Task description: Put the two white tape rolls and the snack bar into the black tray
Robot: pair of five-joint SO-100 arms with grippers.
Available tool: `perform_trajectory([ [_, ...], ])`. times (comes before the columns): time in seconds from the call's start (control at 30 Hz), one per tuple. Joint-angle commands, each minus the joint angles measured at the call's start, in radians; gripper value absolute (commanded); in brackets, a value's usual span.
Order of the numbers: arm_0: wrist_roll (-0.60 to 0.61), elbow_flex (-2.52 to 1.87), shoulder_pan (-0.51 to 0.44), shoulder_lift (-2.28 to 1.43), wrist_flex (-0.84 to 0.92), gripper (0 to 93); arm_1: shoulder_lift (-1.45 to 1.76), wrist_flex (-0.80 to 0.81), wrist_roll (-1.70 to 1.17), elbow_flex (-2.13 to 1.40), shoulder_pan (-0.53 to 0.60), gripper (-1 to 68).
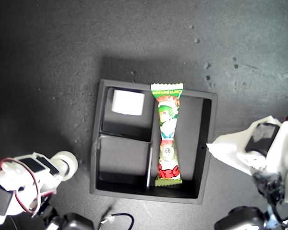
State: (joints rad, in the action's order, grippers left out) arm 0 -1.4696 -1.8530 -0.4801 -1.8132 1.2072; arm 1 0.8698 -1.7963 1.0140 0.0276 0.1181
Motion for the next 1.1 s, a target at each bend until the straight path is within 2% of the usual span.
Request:
perform_trajectory([
  [0.0,0.074,0.172,0.055,-0.058,0.14,0.1,0.067,-0.008,0.091,0.017,-0.031,-0.3],
  [0.23,0.184,0.511,0.098,0.103,0.275,0.1,0.299,-0.008,0.206,-0.189,-0.06,-0.3],
  [0.53,0.241,0.836,0.083,0.422,0.288,0.2,0.836,0.011,0.376,-0.874,-0.058,-0.5],
  [0.83,0.242,0.968,0.092,0.627,0.287,0.3,1.388,0.43,0.416,-1.776,-0.025,-0.5],
  [0.97,0.255,1.022,0.094,0.667,0.307,8.1,1.631,0.574,0.457,-2.118,0.009,-0.5],
  [1.07,0.252,1.152,0.089,0.735,0.391,11.9,1.723,0.601,0.489,-2.261,0.034,-0.5],
])
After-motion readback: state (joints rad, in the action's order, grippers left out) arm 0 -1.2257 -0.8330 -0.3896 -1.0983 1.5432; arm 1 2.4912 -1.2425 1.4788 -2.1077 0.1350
